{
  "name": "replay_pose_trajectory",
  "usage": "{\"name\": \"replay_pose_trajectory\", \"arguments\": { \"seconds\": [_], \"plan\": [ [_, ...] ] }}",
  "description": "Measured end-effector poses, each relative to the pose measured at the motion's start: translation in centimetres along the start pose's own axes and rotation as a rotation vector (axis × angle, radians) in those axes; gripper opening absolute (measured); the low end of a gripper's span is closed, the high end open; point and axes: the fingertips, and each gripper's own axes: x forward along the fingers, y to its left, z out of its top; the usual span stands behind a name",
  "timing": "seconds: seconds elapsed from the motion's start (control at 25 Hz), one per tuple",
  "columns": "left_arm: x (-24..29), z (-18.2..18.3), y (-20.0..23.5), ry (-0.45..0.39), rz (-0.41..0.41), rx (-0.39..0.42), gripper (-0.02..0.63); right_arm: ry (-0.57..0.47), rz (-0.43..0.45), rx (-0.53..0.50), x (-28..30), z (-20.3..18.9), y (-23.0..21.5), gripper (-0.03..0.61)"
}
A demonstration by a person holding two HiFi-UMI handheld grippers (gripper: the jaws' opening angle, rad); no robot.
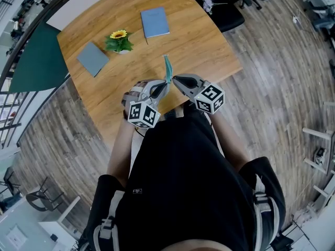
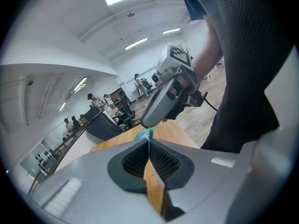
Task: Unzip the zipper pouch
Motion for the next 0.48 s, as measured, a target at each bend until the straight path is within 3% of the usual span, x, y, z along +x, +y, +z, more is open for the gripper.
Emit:
{"name": "replay_pose_trajectory", "arguments": {
  "seconds": [0.48],
  "plan": [
    [-0.24, -0.11, 0.09, -0.011, -0.006, 0.001, 0.008, -0.003, -0.012, -0.006, 0.44, 0.15, -0.23, 0.008]
  ]
}}
